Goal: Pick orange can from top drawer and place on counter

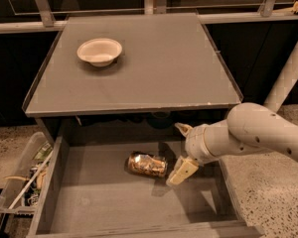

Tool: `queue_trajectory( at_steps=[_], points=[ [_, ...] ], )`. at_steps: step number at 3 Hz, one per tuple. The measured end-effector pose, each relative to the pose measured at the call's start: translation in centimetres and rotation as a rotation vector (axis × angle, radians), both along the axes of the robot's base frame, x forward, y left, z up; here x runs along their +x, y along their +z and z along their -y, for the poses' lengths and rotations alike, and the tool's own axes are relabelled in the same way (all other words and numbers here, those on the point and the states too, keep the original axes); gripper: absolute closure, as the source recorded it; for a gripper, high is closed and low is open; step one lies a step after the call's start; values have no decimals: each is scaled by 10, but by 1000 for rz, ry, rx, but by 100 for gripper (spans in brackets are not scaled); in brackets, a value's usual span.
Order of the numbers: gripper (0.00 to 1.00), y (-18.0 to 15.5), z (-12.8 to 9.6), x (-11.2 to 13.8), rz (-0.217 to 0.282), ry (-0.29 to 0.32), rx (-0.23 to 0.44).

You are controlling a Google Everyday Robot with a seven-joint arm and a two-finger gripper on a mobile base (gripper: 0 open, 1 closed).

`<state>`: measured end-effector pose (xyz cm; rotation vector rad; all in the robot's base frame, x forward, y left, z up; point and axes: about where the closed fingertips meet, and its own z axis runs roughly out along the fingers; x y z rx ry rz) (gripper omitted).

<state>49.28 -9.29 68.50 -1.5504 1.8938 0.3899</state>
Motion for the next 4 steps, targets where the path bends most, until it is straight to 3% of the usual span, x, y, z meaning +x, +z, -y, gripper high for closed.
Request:
queue_trajectory(
  at_steps=[3, 4],
  points=[
    [0, -59, -61, -19, -58, 128, 32],
    [0, -70, -70, -12, -68, 119, 26]
  ],
)
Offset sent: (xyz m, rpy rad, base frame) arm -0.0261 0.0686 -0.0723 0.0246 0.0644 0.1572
